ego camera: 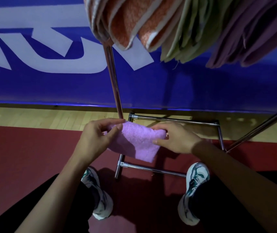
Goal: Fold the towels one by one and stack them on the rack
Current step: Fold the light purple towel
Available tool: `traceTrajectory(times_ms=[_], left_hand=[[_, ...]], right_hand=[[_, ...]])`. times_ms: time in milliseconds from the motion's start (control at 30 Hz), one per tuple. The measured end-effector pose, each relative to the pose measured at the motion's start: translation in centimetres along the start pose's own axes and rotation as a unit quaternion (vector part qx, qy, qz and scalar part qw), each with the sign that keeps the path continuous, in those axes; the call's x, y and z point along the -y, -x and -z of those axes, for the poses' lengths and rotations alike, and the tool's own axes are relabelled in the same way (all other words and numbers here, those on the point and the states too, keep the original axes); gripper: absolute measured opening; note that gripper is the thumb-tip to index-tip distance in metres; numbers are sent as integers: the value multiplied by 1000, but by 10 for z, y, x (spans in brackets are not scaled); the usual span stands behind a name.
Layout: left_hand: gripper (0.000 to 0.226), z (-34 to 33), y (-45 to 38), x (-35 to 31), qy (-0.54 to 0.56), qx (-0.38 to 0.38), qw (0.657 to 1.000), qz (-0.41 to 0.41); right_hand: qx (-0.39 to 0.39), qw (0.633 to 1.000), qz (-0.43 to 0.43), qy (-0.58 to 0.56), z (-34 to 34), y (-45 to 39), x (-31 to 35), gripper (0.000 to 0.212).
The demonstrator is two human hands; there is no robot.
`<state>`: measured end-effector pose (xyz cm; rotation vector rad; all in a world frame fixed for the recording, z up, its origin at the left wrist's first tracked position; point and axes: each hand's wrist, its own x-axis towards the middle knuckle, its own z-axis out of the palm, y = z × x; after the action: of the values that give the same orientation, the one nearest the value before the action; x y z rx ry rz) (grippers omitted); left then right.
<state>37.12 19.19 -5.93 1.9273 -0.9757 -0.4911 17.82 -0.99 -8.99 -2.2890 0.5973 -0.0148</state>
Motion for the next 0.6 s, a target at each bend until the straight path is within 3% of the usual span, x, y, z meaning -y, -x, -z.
traceTrajectory(times_ms=[100,267,600], left_hand=[[22,1,-1,-5,-34,-8,999,-3],[30,2,-4,-7,-78,17,995,62],[16,1,-7,-1,-166,-11,986,33]], right_hand=[[-47,993,40,97,4,4,5,26],[-87,987,65,116,18,5,7,15],[-84,985,65,135,20,7,12,13]])
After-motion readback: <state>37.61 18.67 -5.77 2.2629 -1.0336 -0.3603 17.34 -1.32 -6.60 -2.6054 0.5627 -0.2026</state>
